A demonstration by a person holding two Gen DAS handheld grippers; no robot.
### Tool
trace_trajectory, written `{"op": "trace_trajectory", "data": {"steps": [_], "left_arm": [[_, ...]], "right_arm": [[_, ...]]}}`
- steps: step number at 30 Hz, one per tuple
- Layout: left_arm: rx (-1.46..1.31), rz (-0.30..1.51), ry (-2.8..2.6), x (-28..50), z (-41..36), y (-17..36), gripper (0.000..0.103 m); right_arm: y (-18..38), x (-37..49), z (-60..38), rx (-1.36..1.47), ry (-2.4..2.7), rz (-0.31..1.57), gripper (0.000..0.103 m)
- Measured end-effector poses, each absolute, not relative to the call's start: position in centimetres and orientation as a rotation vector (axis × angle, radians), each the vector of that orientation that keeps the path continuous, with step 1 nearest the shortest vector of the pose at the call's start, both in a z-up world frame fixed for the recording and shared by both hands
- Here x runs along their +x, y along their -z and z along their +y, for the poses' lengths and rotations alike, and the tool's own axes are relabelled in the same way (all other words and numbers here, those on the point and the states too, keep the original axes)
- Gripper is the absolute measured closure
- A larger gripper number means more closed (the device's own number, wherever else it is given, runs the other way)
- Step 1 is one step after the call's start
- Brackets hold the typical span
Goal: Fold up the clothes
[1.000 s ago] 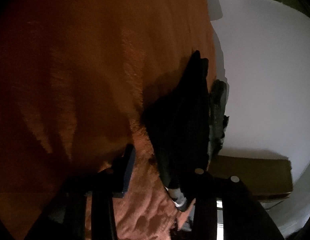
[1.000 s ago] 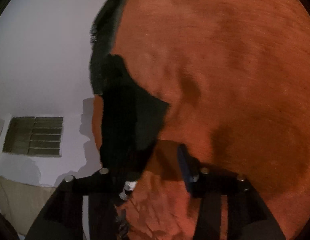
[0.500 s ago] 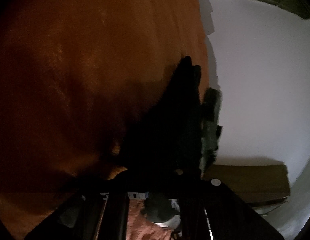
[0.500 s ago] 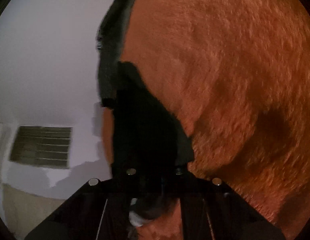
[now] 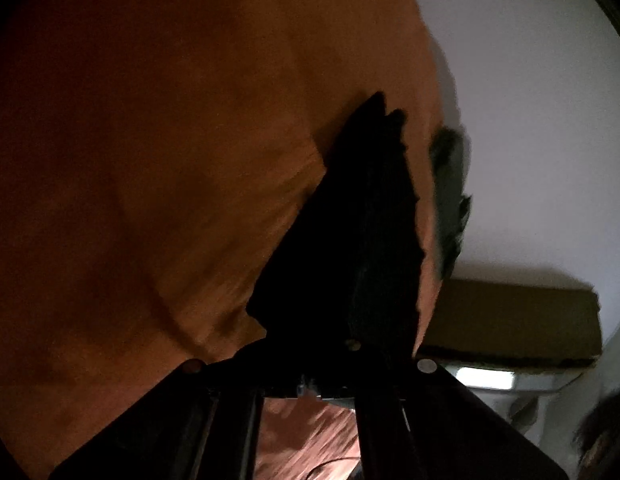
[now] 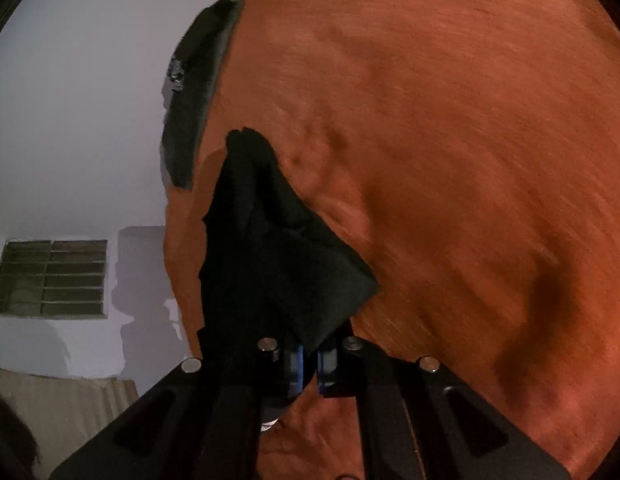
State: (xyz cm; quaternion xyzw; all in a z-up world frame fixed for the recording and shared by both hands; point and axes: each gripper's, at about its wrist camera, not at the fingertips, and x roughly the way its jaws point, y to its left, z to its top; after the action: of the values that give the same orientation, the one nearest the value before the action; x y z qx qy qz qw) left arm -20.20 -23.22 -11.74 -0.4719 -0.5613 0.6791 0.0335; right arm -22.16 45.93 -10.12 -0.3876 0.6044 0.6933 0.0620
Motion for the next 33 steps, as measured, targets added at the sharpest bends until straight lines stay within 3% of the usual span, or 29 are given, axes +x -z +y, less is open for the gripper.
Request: {"op": "trace_trajectory", "data": {"steps": [3, 6, 8, 11, 13, 15, 17, 18, 22, 27, 29, 30, 31, 32, 33], "left_arm": [[-1.542, -1.672, -2.084, -18.3, -23.3, 13.1, 0.099], [-1.577, -1.784, -1.96, -17.7, -24.9, 14.3, 0.096], [-1.599, -1.793, -1.9, -17.5, -26.2, 13.9, 0.093], [-1.676, -1.566, -2.076, -18.0, -28.5, 10.3, 0.091], [-1.7, -1.387, -2.223, -18.9, -30.0, 7.3, 0.086], [-1.685, -1.255, -2.326, -20.1, -31.4, 4.5, 0.077], [-1.661, -1.124, -2.42, -22.1, -32.5, 2.3, 0.055], [-1.637, -1.065, -2.431, -24.0, -32.6, 1.7, 0.05], [-1.579, -0.809, -2.317, -33.6, -29.4, 2.1, 0.046], [-1.627, -0.626, -2.256, -41.2, -24.4, 6.0, 0.047], [-1.608, -0.608, -2.247, -42.9, -23.1, 6.8, 0.047], [-1.598, -0.599, -2.243, -43.8, -22.4, 7.3, 0.047], [-1.583, -0.584, -2.255, -44.3, -21.9, 7.5, 0.055], [-1.559, -0.56, -2.287, -44.2, -21.9, 7.6, 0.09], [-1.535, -0.555, -2.324, -44.2, -22.0, 7.4, 0.099]], "right_arm": [[12.2, -20.5, 45.5, -1.23, -2.044, 1.877, 0.099], [14.4, -19.9, 46.8, -1.293, -1.943, 1.966, 0.092], [13.5, -20.4, 48.3, -1.34, -1.988, 1.922, 0.092], [9.1, -22.8, 47.9, -1.53, -2.239, 1.538, 0.08], [6.0, -24.4, 47.6, -1.615, -2.377, 1.22, 0.05], [3.4, -25.7, 47.8, -1.614, -2.448, 0.947, 0.046], [1.7, -26.8, 49.0, -1.586, -2.475, 0.801, 0.046], [1.1, -28.1, 49.7, -1.57, -2.502, 0.782, 0.046], [1.1, -36.9, 50.0, -1.629, -2.664, 0.787, 0.046], [4.4, -46.6, 47.7, -1.792, -2.659, 0.65, 0.046], [5.1, -47.7, 48.1, -1.77, -2.643, 0.599, 0.075], [5.3, -47.9, 48.3, -1.766, -2.64, 0.589, 0.099], [5.3, -48.0, 48.5, -1.753, -2.631, 0.581, 0.1], [4.8, -47.7, 48.7, -1.719, -2.639, 0.587, 0.1], [4.3, -47.3, 48.9, -1.678, -2.653, 0.599, 0.1]]}}
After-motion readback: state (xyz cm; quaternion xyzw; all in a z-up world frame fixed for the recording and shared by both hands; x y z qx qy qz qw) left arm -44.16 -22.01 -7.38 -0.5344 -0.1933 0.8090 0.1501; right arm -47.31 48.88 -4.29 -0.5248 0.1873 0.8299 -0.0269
